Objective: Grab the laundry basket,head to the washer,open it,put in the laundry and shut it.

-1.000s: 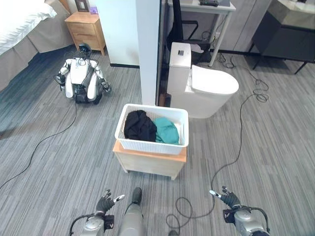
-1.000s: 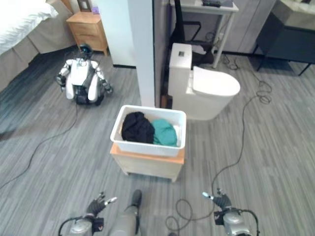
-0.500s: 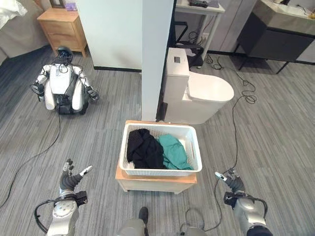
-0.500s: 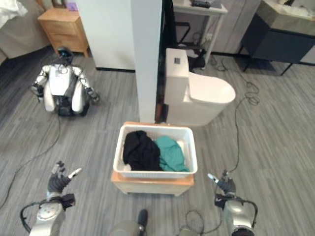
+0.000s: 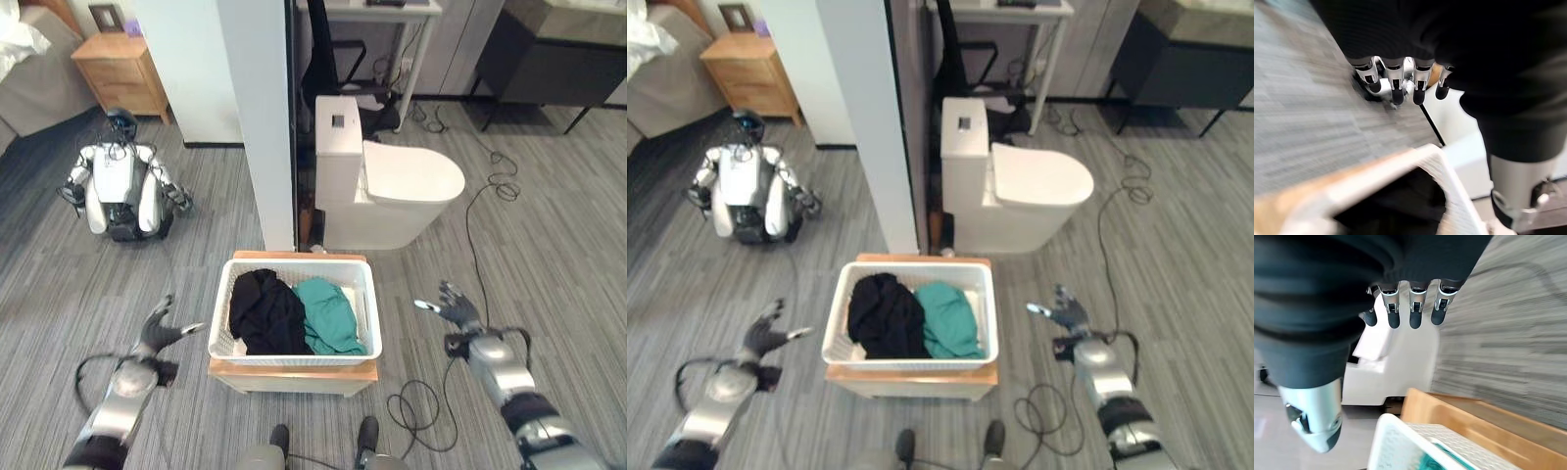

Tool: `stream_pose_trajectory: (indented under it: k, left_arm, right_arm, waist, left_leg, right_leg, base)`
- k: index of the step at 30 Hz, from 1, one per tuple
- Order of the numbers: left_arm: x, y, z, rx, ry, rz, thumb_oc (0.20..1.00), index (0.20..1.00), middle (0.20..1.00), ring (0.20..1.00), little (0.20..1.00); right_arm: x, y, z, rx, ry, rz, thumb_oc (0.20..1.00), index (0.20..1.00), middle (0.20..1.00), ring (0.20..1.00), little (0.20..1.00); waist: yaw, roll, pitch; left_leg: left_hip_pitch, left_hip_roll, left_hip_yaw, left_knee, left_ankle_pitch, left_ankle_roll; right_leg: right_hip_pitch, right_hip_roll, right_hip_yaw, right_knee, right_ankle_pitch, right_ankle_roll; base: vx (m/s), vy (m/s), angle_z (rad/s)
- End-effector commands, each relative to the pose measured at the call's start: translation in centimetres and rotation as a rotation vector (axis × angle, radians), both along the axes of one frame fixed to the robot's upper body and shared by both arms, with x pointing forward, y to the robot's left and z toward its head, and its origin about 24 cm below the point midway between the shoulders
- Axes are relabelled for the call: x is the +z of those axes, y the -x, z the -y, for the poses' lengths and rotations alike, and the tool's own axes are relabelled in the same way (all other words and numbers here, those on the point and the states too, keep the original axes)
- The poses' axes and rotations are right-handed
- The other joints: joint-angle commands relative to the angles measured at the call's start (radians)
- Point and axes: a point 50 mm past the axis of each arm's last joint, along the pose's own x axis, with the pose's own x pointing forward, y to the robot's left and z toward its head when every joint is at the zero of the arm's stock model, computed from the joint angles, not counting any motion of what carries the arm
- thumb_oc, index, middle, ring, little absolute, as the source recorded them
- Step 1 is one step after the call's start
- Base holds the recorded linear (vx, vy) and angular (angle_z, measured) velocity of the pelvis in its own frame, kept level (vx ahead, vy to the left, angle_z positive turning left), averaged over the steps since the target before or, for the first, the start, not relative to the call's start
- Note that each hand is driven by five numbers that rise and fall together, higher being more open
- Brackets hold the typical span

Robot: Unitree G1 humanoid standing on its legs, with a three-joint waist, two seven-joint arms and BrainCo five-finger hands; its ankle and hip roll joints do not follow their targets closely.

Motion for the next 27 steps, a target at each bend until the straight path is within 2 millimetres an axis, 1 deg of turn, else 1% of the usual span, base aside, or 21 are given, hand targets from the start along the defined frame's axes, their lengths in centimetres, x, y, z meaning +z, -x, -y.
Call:
stream_pose_trajectory:
  k: [1,4,5,6,7,8,9,10,12,15,19,20,21,22,23,24,25,26,27]
  left_arm:
    - [2.9,-2.6,-0.3,0.007,0.06,0.083,1.0,1.0,1.0,1.0,1.0]
    - [4.6,-4.3,0.1,-0.01,0.048,0.113,1.0,1.0,1.0,1.0,1.0]
    - [5.1,-5.1,0.6,-0.029,0.047,0.115,1.0,1.0,1.0,1.0,1.0]
    - [5.1,-5.1,0.6,-0.03,0.047,0.116,1.0,1.0,1.0,1.0,1.0]
    - [4.7,-5.5,0.9,-0.03,0.047,0.087,1.0,1.0,1.0,1.0,1.0]
    - [4.7,-5.6,0.9,-0.031,0.047,0.087,1.0,1.0,1.0,1.0,1.0]
    - [4.0,-5.9,0.9,-0.015,0.039,0.05,1.0,1.0,1.0,1.0,1.0]
    - [4.1,-6.0,1.0,-0.017,0.039,0.051,1.0,1.0,1.0,1.0,1.0]
    - [3.1,-6.4,1.0,0.012,0.023,-0.002,1.0,1.0,1.0,1.0,1.0]
    - [3.2,-6.7,1.2,0.02,0.015,-0.011,1.0,1.0,1.0,1.0,1.0]
    - [5.9,-8.4,1.8,0.001,-0.039,0.081,1.0,1.0,1.0,1.0,1.0]
    - [8.0,-9.0,2.3,-0.034,-0.054,0.168,1.0,1.0,1.0,1.0,1.0]
    - [11.0,-9.0,3.4,-0.106,-0.074,0.3,1.0,1.0,1.0,1.0,1.0]
    - [11.0,-9.0,3.3,-0.106,-0.075,0.3,1.0,1.0,1.0,1.0,1.0]
    - [12.4,-8.7,3.7,-0.134,-0.088,0.367,1.0,1.0,1.0,1.0,1.0]
    - [12.4,-8.7,3.6,-0.133,-0.089,0.365,1.0,1.0,1.0,1.0,1.0]
    - [14.3,-7.0,2.6,-0.121,-0.114,0.483,1.0,1.0,1.0,1.0,1.0]
    - [14.6,-6.5,2.1,-0.097,-0.125,0.508,1.0,1.0,1.0,1.0,1.0]
    - [14.5,-6.4,2.0,-0.096,-0.125,0.507,1.0,1.0,1.0,1.0,1.0]
  right_arm:
    - [4.1,-3.1,-0.7,0.027,0.019,0.103,1.0,1.0,1.0,1.0,1.0]
    - [5.8,-4.6,-2.4,0.07,0.032,0.13,1.0,1.0,1.0,1.0,1.0]
    - [6.6,-5.2,-3.1,0.089,0.04,0.142,1.0,1.0,1.0,1.0,1.0]
    - [6.6,-5.2,-3.1,0.089,0.04,0.143,1.0,1.0,1.0,1.0,1.0]
    - [7.1,-5.6,-3.9,0.112,0.041,0.151,1.0,1.0,1.0,1.0,1.0]
    - [7.1,-5.6,-3.9,0.111,0.041,0.151,1.0,1.0,1.0,1.0,1.0]
    - [7.3,-5.7,-4.4,0.131,0.045,0.156,1.0,1.0,1.0,1.0,1.0]
    - [7.4,-5.7,-4.4,0.13,0.045,0.156,1.0,1.0,1.0,1.0,1.0]
    - [7.5,-5.8,-5.0,0.15,0.043,0.165,1.0,1.0,1.0,1.0,1.0]
    - [7.6,-5.8,-5.3,0.166,0.044,0.168,1.0,1.0,1.0,1.0,1.0]
    - [7.7,-5.6,-5.5,0.183,0.049,0.19,1.0,1.0,1.0,1.0,1.0]
    - [7.7,-5.3,-5.2,0.179,0.044,0.205,1.0,1.0,1.0,1.0,1.0]
    - [7.3,-4.7,-4.7,0.174,0.029,0.211,1.0,1.0,1.0,1.0,1.0]
    - [7.3,-4.7,-4.7,0.174,0.029,0.211,1.0,1.0,1.0,1.0,1.0]
    - [7.2,-4.4,-4.4,0.168,0.018,0.216,1.0,1.0,1.0,1.0,1.0]
    - [7.1,-4.4,-4.4,0.169,0.018,0.214,1.0,1.0,1.0,1.0,1.0]
    - [6.6,-3.5,-3.3,0.149,0.012,0.214,1.0,1.0,1.0,1.0,1.0]
    - [6.2,-3.3,-3.2,0.153,0.009,0.207,1.0,1.0,1.0,1.0,1.0]
    - [6.2,-3.2,-3.3,0.155,0.009,0.205,1.0,1.0,1.0,1.0,1.0]
  waist:
    - [-0.003,0.003,0.074]
    - [-0.005,0.0,0.106]
    - [-0.007,-0.001,0.122]
    - [-0.006,-0.001,0.122]
    - [-0.012,-0.002,0.137]
    - [-0.011,-0.002,0.137]
    - [-0.018,-0.004,0.148]
    - [-0.016,-0.003,0.149]
    - [-0.024,-0.01,0.167]
    - [-0.027,-0.014,0.177]
    - [-0.023,-0.021,0.201]
    - [-0.019,-0.021,0.211]
    - [-0.008,-0.019,0.22]
    - [-0.01,-0.021,0.218]
    - [-0.005,-0.022,0.22]
    - [-0.006,-0.022,0.219]
    - [0.013,-0.024,0.224]
    - [0.017,-0.026,0.224]
    - [0.016,-0.026,0.223]
  left_leg:
    - [-0.06,0.026,-0.042,0.041,-0.027,0.018]
    - [-0.095,0.027,-0.043,0.055,-0.017,0.016]
    - [-0.114,0.028,-0.043,0.059,-0.01,0.014]
    - [-0.115,0.028,-0.043,0.06,-0.01,0.014]
    - [-0.128,0.029,-0.044,0.061,-0.004,0.011]
    - [-0.129,0.029,-0.044,0.062,-0.004,0.011]
    - [-0.139,0.028,-0.043,0.066,-0.002,0.01]
    - [-0.14,0.028,-0.043,0.066,-0.002,0.01]
    - [-0.157,0.028,-0.043,0.081,-0.002,0.008]
    - [-0.163,0.029,-0.043,0.087,-0.002,0.006]
    - [-0.175,0.031,-0.048,0.096,-0.002,0.003]
    - [-0.179,0.031,-0.052,0.098,-0.003,0.001]
    - [-0.177,0.033,-0.054,0.104,-0.012,-0.001]
    - [-0.18,0.031,-0.055,0.102,-0.007,0.0]
    - [-0.182,0.029,-0.057,0.1,-0.007,0.0]
    - [-0.181,0.03,-0.056,0.101,-0.008,0.0]
    - [-0.183,0.03,-0.065,0.102,-0.013,-0.002]
    - [-0.183,0.03,-0.066,0.102,-0.016,-0.002]
    - [-0.182,0.03,-0.066,0.102,-0.017,-0.002]
  right_leg:
    - [-0.039,-0.037,-0.001,0.096,-0.119,0.034]
    - [-0.066,-0.029,0.007,0.101,-0.114,0.031]
    - [-0.082,-0.027,0.009,0.104,-0.112,0.03]
    - [-0.083,-0.027,0.01,0.105,-0.113,0.03]
    - [-0.095,-0.025,0.012,0.109,-0.112,0.028]
    - [-0.096,-0.025,0.012,0.11,-0.112,0.028]
    - [-0.105,-0.024,0.018,0.114,-0.112,0.027]
    - [-0.106,-0.024,0.018,0.115,-0.112,0.027]
    - [-0.118,-0.024,0.02,0.122,-0.112,0.025]
    - [-0.125,-0.024,0.021,0.126,-0.111,0.025]
    - [-0.131,-0.026,0.015,0.13,-0.112,0.023]
    - [-0.132,-0.027,0.01,0.13,-0.113,0.023]
    - [-0.126,-0.024,0.007,0.13,-0.116,0.023]
    - [-0.128,-0.027,0.006,0.128,-0.114,0.023]
    - [-0.128,-0.027,0.002,0.127,-0.113,0.024]
    - [-0.128,-0.027,0.002,0.127,-0.114,0.024]
    - [-0.123,-0.029,-0.005,0.122,-0.116,0.023]
    - [-0.121,-0.029,-0.007,0.121,-0.117,0.022]
    - [-0.12,-0.029,-0.007,0.121,-0.117,0.022]
  base:
    - [-0.14,-0.035,0.0]
    - [-0.12,-0.027,-0.01]
    - [-0.09,-0.011,-0.03]
    - [-0.1,0.001,-0.03]
    - [-0.05,0.004,-0.01]
    - [-0.07,0.012,-0.03]
    - [-0.03,0.008,-0.04]
    - [-0.04,0.009,-0.02]
    - [-0.04,-0.007,-0.03]
    - [-0.01,-0.003,-0.01]
    - [-0.01,-0.026,0.01]
    - [0.02,-0.053,0.02]
    - [0.01,-0.042,0.03]
    - [0.02,-0.035,0.02]
    - [0.0,0.0,0.0]
    - [0.04,-0.059,0.01]
    - [0.04,-0.059,0.0]
    - [0.04,-0.059,-0.01]
    - [0.0,0.0,0.0]
